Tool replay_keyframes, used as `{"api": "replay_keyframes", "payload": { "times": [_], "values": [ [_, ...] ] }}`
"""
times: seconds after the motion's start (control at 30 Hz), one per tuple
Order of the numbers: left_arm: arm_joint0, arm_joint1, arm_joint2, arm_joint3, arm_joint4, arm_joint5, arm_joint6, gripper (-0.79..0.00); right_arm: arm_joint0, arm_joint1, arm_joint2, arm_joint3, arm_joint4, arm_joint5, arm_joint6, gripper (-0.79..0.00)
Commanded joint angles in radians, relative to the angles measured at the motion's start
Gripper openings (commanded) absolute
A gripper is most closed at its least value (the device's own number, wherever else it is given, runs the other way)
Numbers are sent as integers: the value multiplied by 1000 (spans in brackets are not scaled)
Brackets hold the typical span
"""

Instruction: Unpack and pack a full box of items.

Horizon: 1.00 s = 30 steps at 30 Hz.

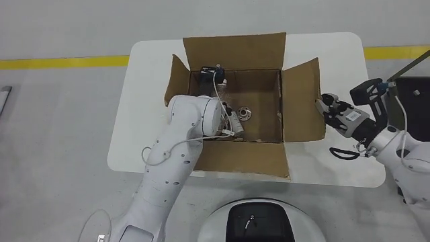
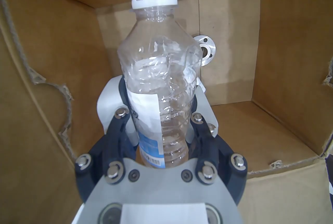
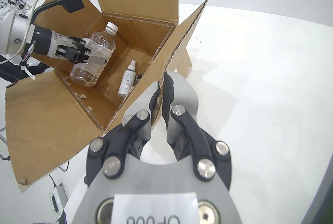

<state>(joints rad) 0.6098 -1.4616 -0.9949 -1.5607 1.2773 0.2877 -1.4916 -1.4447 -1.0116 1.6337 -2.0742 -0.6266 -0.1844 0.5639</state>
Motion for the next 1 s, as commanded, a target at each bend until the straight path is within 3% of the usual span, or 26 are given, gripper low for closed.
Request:
{"api": "replay_keyframes", "payload": {
  "times": [0.0,0.13,0.6,0.97],
  "values": [
    [0,0,0,0,0,0,0,-785,-3,0,7,-6,6,9,-3,-785],
    [15,1,-6,-7,-4,-8,34,-785,-10,1,35,-16,22,11,8,-785],
    [56,7,-91,-223,-59,-28,18,-785,-56,5,118,-22,61,-8,20,-785],
    [82,6,-93,-263,-55,-24,13,-785,-83,5,137,-22,64,-21,9,-785]
  ]
}}
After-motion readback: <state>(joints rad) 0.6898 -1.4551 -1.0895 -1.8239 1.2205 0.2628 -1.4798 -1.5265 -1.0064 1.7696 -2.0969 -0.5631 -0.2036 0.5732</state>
